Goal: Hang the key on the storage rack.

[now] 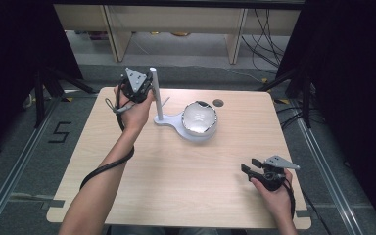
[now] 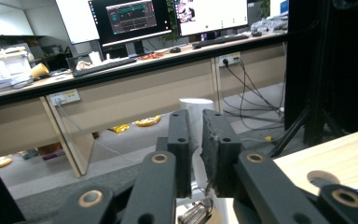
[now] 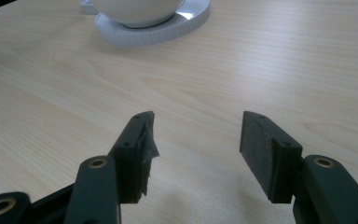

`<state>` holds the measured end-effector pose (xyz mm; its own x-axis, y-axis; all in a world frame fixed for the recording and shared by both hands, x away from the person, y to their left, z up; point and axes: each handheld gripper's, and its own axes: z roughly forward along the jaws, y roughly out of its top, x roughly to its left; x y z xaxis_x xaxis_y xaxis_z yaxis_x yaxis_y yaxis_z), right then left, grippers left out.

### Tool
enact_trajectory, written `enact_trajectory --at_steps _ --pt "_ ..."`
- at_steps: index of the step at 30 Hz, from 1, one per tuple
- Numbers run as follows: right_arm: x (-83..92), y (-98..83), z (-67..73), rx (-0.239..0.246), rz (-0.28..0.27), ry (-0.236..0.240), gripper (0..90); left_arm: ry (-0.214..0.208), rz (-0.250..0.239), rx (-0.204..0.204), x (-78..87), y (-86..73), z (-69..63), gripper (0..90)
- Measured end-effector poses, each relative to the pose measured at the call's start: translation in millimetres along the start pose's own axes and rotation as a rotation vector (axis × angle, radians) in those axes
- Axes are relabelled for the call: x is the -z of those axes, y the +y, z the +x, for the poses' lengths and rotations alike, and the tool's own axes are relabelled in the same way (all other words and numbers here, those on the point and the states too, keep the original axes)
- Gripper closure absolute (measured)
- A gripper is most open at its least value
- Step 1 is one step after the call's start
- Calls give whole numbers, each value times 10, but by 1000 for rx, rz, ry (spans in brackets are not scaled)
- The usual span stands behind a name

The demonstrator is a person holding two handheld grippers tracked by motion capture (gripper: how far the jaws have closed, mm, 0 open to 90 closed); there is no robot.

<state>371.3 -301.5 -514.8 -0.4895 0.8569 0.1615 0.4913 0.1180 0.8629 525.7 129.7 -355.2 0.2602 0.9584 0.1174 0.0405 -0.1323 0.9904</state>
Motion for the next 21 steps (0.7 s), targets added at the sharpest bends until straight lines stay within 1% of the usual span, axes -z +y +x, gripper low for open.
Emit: enact_trajectory --at_steps 3,4,6,7,8,9,10,11,12,13,15,16,17,18,19,20,21 --pt "-2 1 8 -7 8 5 455 -5 2 20 56 11 66 774" --pt "12 4 15 4 20 -26 455 -10 2 31 71 11 87 763" --pt "10 7 22 -1 29 -12 455 -16 5 45 98 15 124 733" --pt "24 5 55 -45 47 -17 456 -22 6 56 113 19 145 716" --pt "11 5 43 -26 32 -18 455 -28 10 62 128 26 159 702" --pt "6 7 9 21 16 -25 456 -33 11 65 138 31 170 688" --pt "5 7 9 19 15 -26 456 -41 15 71 150 36 181 675" --pt "18 5 46 -35 39 -17 456 -49 18 71 162 39 192 659" --pt "19 5 42 -32 38 -15 456 -57 23 74 176 41 200 643" --pt "11 8 7 17 20 -23 456 -69 34 78 189 43 207 622" --pt "12 8 7 16 20 -22 457 -87 45 88 222 43 226 591" --pt "8 6 7 16 13 -26 457 -94 55 84 247 45 237 577" --pt "13 4 27 -15 19 -18 457 -102 59 90 263 44 240 556" --pt "7 0 36 -34 16 -10 457 -113 67 100 293 41 250 541" --pt "-4 -2 -3 3 -3 -8 457 -120 71 102 313 40 261 519" --pt "6 0 -5 8 5 -21 457 -128 74 107 338 37 271 506" --pt "2 -1 -5 -5 -6 -3 456 -136 71 114 365 32 280 494"
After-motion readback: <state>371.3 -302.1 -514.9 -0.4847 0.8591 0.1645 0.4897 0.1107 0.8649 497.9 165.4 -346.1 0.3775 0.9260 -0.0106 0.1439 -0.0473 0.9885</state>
